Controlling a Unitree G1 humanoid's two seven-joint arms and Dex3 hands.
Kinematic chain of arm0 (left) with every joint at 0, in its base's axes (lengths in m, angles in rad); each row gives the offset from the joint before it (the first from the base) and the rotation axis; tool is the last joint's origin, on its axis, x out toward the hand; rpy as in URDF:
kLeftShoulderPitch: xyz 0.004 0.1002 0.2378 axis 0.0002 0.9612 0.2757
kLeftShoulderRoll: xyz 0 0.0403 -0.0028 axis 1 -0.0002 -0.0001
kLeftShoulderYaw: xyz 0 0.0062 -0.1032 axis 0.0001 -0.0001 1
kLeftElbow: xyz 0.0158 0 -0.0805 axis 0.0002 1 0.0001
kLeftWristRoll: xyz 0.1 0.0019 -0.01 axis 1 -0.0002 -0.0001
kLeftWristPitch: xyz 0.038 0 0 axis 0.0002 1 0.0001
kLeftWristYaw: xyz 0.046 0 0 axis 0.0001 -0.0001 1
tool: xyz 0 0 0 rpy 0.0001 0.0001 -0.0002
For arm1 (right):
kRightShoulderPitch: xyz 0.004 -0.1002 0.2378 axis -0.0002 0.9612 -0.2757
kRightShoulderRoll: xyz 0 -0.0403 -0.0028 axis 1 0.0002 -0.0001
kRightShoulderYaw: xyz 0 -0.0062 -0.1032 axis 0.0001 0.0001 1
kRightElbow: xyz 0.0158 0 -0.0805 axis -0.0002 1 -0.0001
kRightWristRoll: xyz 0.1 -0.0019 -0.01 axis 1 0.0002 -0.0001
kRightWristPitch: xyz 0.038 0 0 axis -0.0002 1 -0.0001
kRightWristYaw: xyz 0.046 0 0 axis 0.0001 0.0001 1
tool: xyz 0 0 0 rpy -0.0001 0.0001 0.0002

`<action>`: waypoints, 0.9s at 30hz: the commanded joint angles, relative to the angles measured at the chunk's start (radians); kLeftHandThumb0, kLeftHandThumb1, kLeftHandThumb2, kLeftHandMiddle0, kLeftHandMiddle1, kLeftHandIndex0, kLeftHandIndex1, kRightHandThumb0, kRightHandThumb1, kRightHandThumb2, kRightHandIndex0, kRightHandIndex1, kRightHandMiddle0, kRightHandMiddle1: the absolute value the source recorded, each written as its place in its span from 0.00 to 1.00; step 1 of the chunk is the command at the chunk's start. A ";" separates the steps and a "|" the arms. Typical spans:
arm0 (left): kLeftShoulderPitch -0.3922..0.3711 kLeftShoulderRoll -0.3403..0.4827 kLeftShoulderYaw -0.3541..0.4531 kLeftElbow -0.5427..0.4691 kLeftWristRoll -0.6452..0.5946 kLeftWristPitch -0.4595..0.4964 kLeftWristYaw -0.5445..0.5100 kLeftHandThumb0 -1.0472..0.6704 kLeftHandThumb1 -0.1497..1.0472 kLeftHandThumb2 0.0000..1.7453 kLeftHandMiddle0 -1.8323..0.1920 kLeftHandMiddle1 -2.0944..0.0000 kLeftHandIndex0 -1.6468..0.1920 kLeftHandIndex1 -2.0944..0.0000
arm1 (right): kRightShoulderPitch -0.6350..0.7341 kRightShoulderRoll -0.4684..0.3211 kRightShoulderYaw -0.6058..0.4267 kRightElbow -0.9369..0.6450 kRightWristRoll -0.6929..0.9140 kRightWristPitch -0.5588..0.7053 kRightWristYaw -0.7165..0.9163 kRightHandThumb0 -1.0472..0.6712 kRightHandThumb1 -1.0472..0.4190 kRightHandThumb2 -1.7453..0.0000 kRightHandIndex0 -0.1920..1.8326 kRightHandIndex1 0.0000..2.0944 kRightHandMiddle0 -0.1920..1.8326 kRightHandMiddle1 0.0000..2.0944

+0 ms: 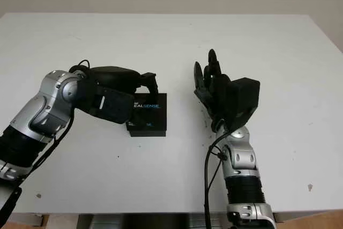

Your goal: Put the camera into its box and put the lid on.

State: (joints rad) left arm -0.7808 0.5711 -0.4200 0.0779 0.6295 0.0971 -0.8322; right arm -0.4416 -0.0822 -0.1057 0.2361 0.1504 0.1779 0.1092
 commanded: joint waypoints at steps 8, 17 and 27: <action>0.058 0.003 -0.025 -0.036 0.035 -0.034 0.011 0.22 0.99 0.03 0.82 0.08 0.91 0.08 | -0.007 -0.001 0.000 -0.014 0.000 -0.006 0.001 0.29 0.00 0.65 0.02 0.02 0.03 0.02; 0.096 -0.009 -0.018 -0.056 0.035 -0.015 0.015 0.22 0.99 0.03 0.84 0.19 0.91 0.22 | -0.008 -0.001 0.001 -0.012 -0.001 -0.008 0.000 0.29 0.00 0.66 0.02 0.02 0.03 0.03; 0.155 -0.028 -0.012 -0.075 0.029 0.034 0.035 0.24 0.96 0.03 0.83 0.25 0.90 0.22 | -0.003 -0.002 -0.001 -0.017 0.001 -0.007 0.002 0.29 0.00 0.66 0.02 0.03 0.03 0.03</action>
State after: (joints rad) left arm -0.6701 0.5581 -0.4086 0.0121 0.6683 0.1310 -0.7863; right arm -0.4416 -0.0822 -0.1054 0.2356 0.1490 0.1777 0.1094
